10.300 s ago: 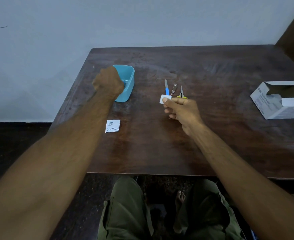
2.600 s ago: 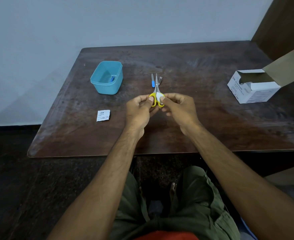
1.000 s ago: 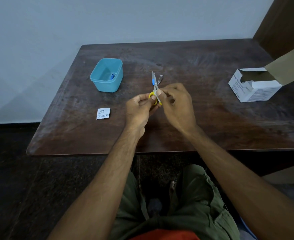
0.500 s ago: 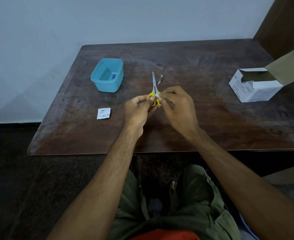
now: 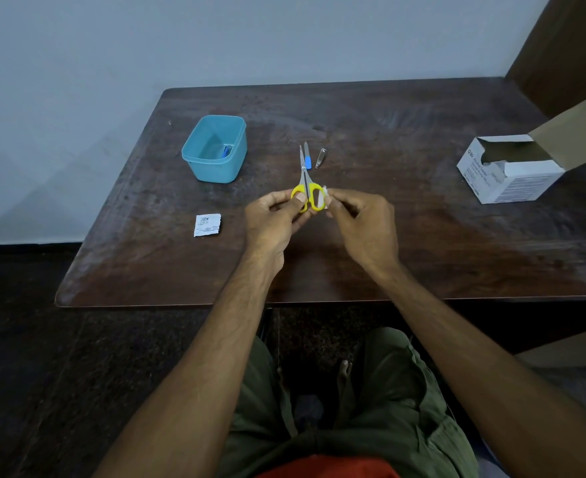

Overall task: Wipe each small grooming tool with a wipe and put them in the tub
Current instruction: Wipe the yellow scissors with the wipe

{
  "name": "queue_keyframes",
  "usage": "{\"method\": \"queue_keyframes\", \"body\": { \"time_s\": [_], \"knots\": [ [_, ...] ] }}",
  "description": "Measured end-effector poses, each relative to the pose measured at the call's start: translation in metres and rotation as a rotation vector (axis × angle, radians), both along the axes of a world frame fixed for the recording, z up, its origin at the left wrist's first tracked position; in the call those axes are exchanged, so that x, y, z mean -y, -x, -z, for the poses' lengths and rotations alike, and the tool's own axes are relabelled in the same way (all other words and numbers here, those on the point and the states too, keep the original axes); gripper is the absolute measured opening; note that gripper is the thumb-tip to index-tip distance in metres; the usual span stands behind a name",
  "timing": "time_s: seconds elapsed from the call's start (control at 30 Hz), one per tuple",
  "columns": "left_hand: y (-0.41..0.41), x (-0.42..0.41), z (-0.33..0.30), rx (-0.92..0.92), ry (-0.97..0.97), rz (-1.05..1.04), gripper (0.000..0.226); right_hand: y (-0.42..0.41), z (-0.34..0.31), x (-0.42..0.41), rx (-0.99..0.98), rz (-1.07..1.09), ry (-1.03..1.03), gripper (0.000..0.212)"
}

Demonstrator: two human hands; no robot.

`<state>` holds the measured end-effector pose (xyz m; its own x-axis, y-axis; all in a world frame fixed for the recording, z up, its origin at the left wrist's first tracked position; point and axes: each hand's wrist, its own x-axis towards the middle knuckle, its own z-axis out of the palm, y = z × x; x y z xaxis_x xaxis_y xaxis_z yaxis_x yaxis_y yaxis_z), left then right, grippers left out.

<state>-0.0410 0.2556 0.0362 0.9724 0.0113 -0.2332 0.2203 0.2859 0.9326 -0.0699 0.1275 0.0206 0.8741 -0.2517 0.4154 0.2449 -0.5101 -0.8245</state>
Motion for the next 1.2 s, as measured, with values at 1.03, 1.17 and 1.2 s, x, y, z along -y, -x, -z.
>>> {"method": "queue_keyframes", "body": {
  "time_s": [1.03, 1.17, 1.2],
  "knots": [
    [0.005, 0.000, 0.005, -0.147, 0.131, 0.193, 0.020, -0.013, 0.005, 0.001, -0.122, 0.147, -0.333, 0.008],
    [0.007, 0.004, 0.007, -0.115, 0.156, 0.223, 0.017, -0.013, 0.005, -0.005, -0.102, 0.131, -0.305, 0.009],
    [0.007, 0.005, 0.006, -0.106, 0.152, 0.229, 0.015, -0.012, 0.005, -0.006, -0.096, 0.132, -0.283, 0.009]
  ]
}}
